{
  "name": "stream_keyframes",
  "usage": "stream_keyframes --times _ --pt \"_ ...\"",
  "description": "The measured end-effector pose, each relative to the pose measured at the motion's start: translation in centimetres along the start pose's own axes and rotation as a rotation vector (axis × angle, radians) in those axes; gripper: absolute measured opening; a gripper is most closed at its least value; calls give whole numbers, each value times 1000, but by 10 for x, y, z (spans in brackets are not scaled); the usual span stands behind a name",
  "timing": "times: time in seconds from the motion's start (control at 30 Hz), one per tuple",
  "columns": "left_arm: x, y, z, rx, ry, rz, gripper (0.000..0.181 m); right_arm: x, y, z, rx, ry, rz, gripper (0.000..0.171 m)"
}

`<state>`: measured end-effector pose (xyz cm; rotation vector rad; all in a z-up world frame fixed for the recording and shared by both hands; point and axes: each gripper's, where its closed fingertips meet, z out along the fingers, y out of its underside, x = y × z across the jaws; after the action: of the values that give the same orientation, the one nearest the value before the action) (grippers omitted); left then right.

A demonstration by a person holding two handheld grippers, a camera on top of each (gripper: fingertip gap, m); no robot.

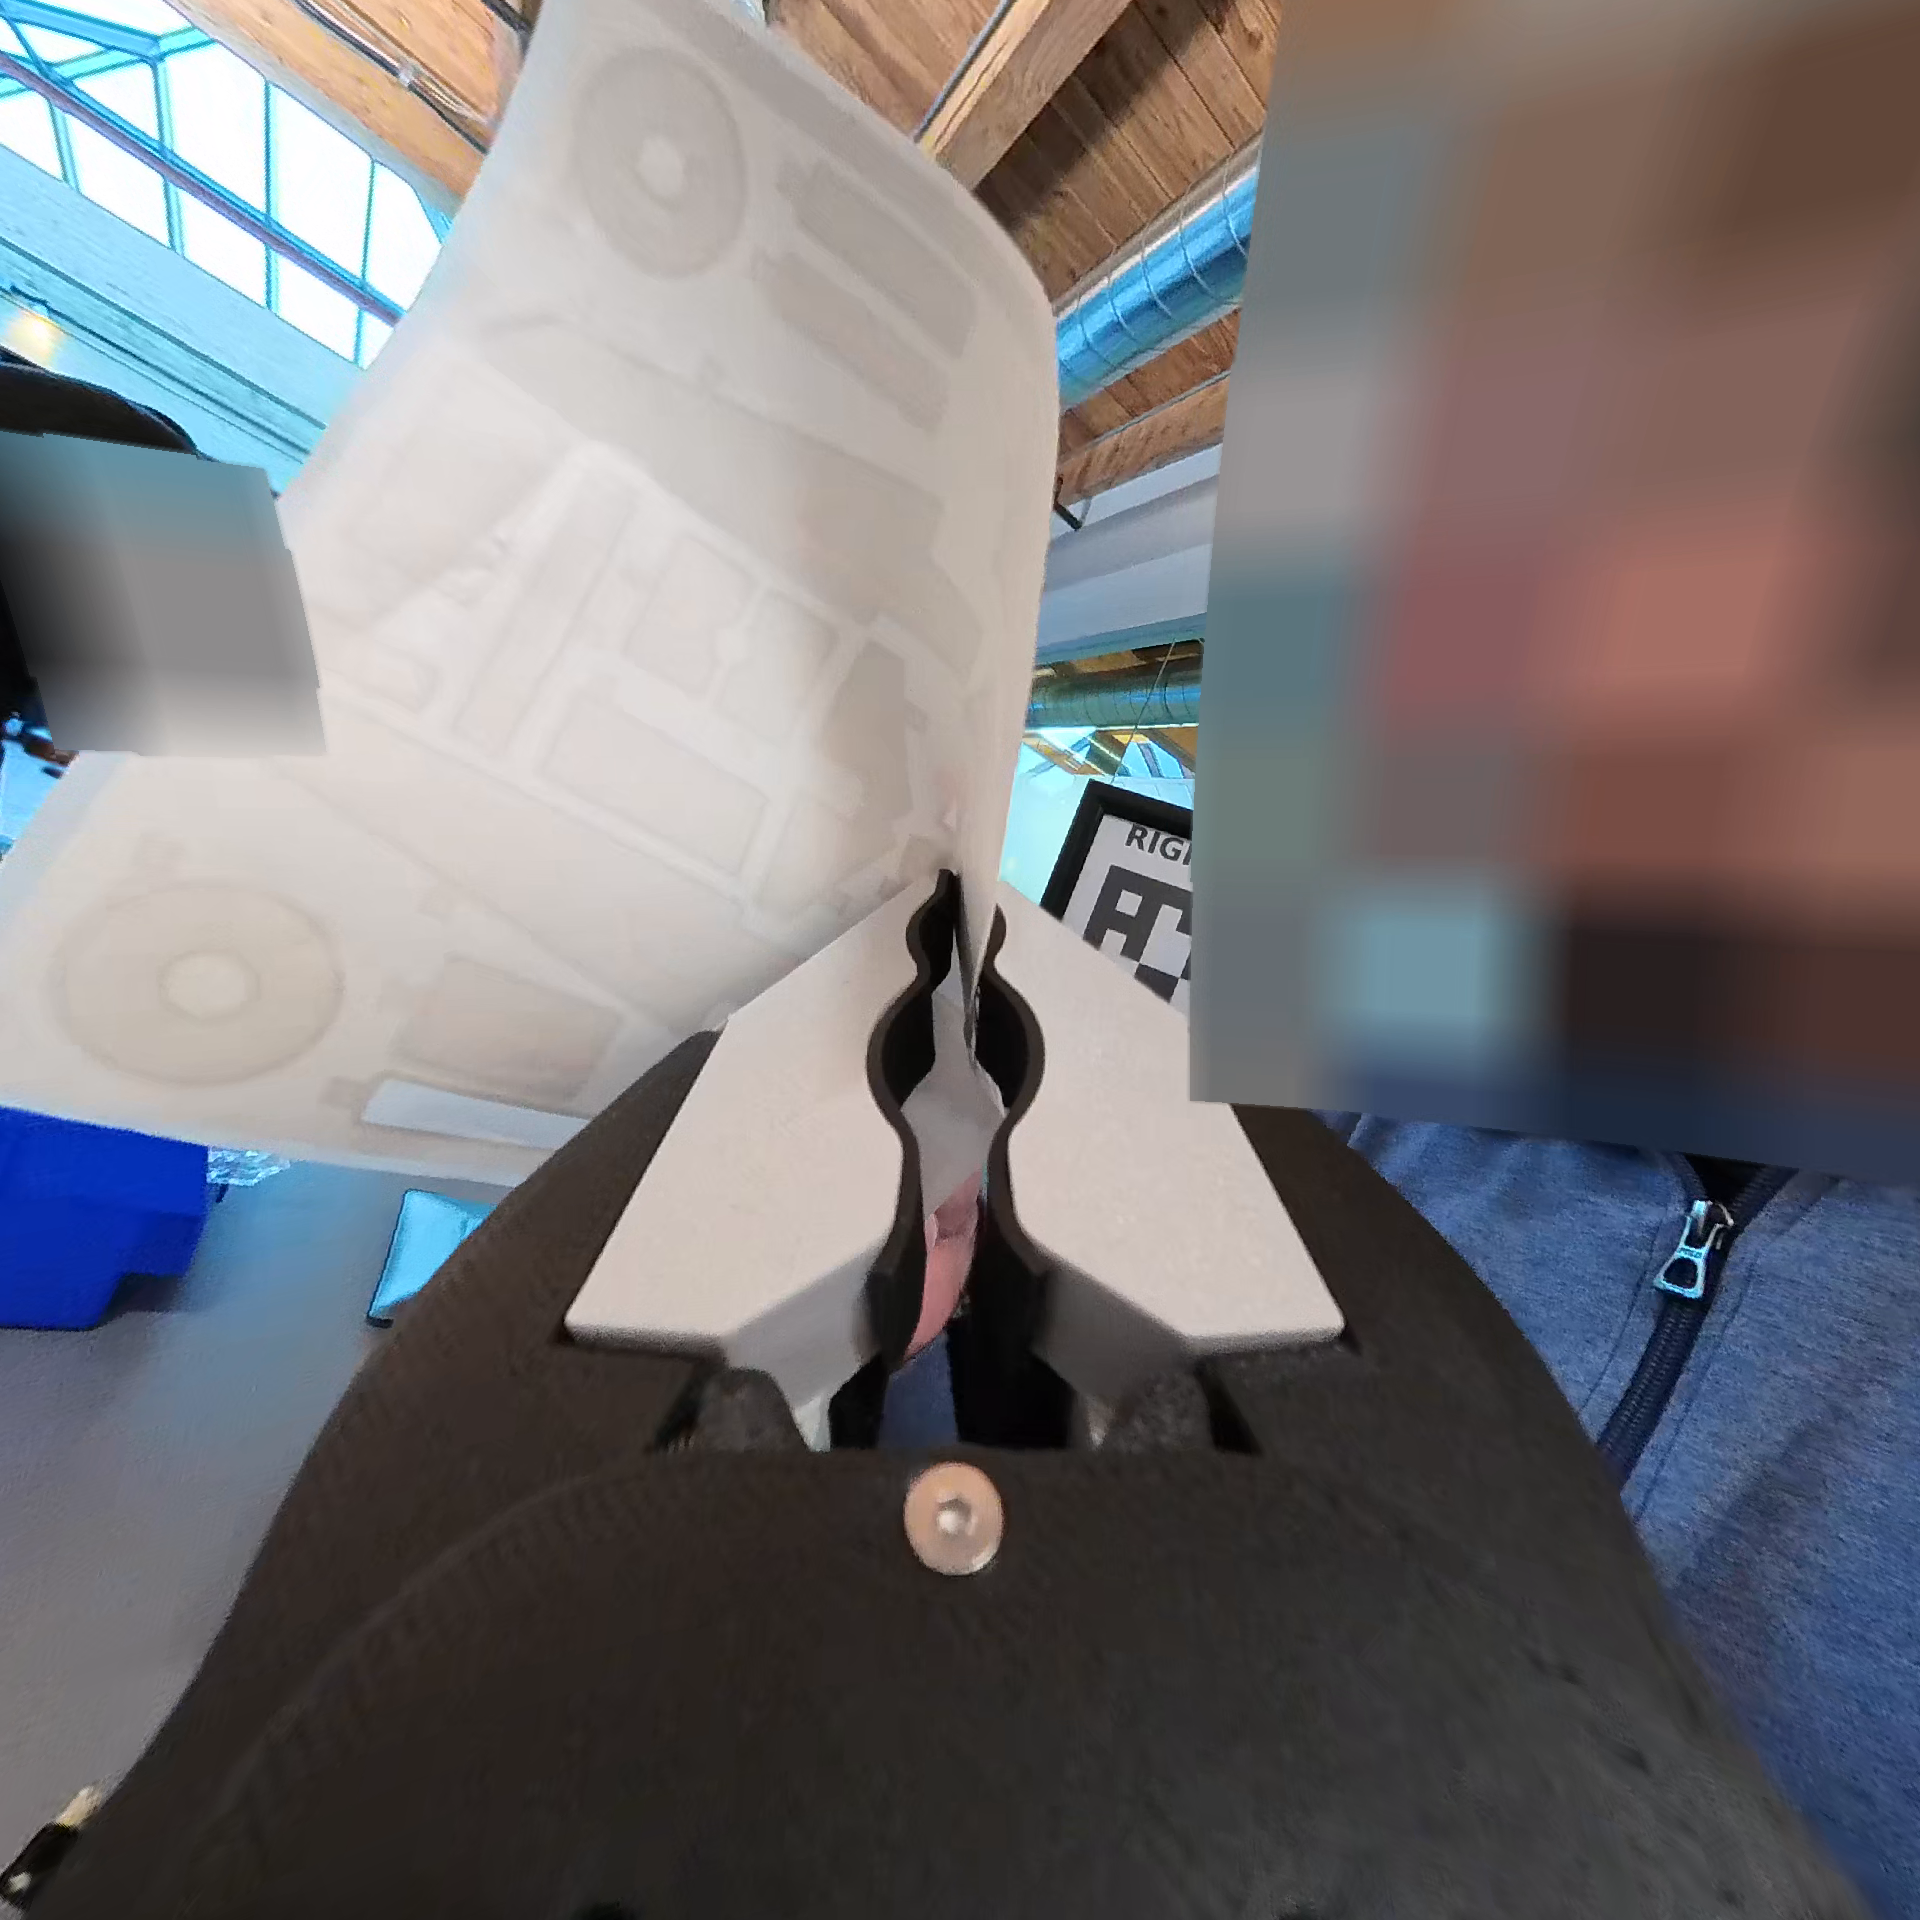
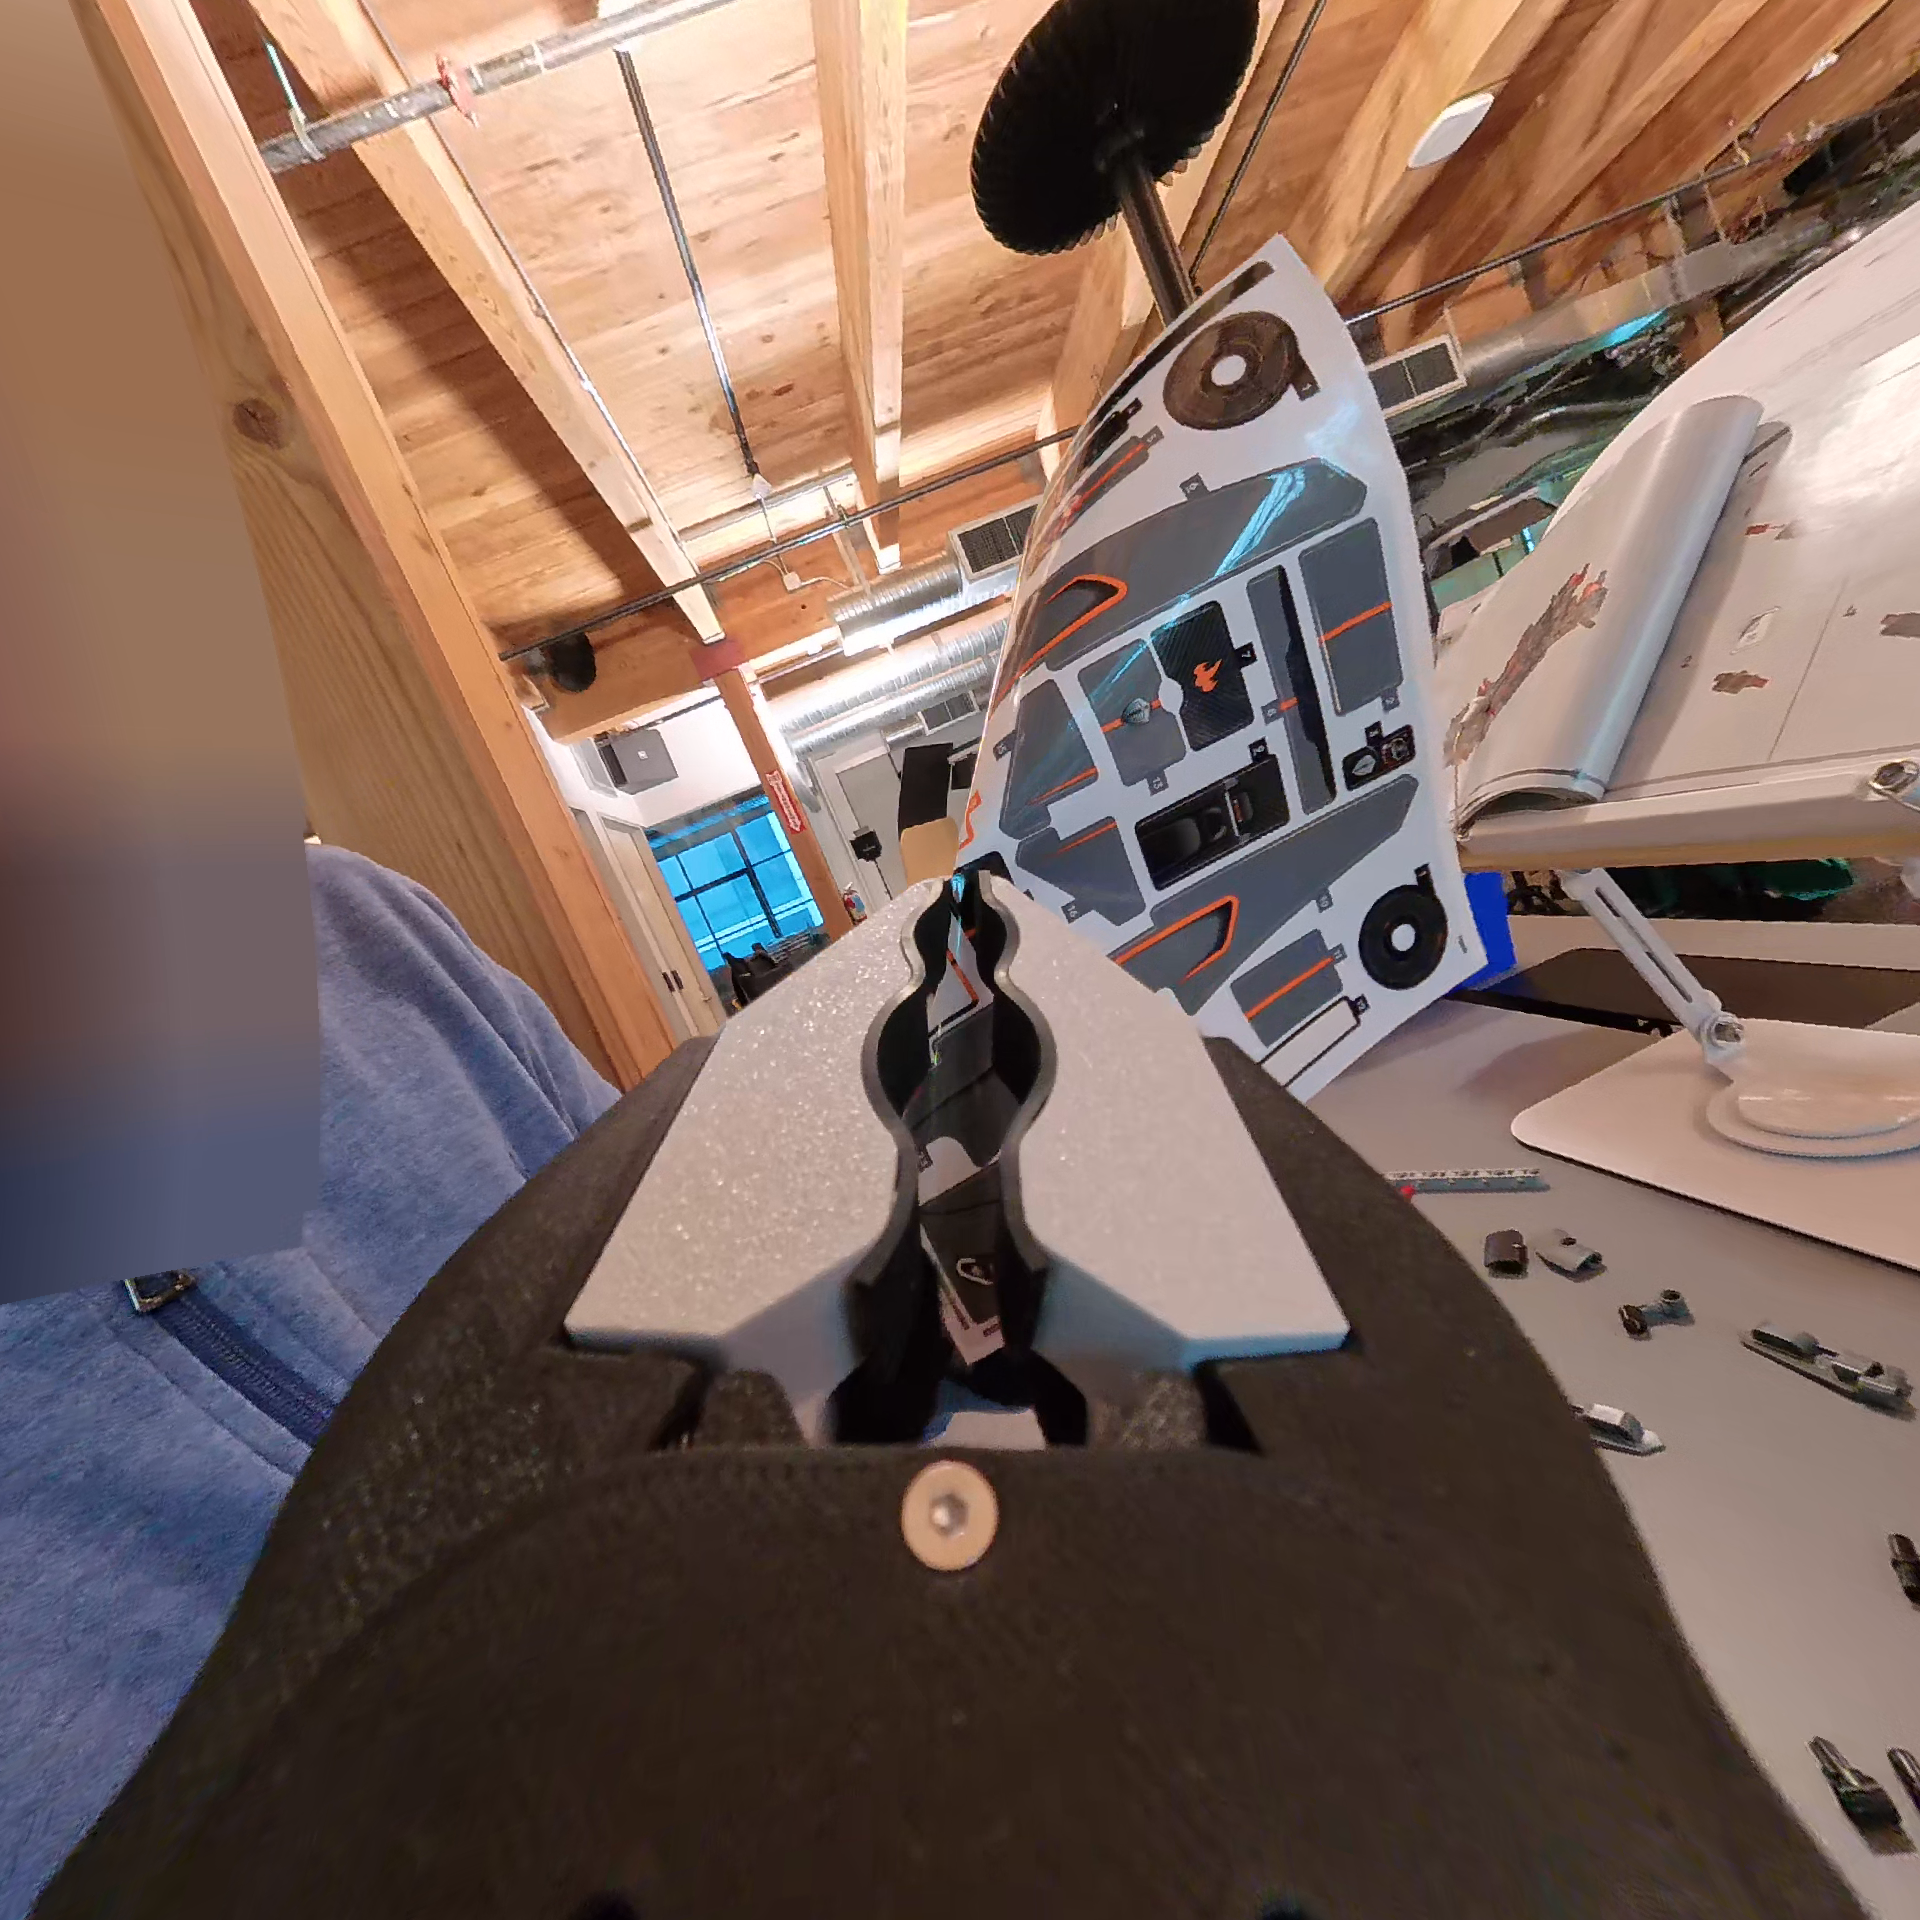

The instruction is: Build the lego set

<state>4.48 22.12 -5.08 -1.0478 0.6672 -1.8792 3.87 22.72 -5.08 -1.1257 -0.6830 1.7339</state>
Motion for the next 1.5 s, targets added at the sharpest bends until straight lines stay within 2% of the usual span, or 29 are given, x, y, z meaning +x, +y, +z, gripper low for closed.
stream_keyframes --times 0.5,1.23,1.5 --pt "-10 15 -5 -224 -49 37 0 9 12 -12 -84 77 -71 0" --pt "-29 11 -5 -138 -75 -15 0 23 1 -25 -11 122 -68 0" --pt "-37 -8 -15 -45 -113 -31 0 26 -10 -35 40 152 -76 0"
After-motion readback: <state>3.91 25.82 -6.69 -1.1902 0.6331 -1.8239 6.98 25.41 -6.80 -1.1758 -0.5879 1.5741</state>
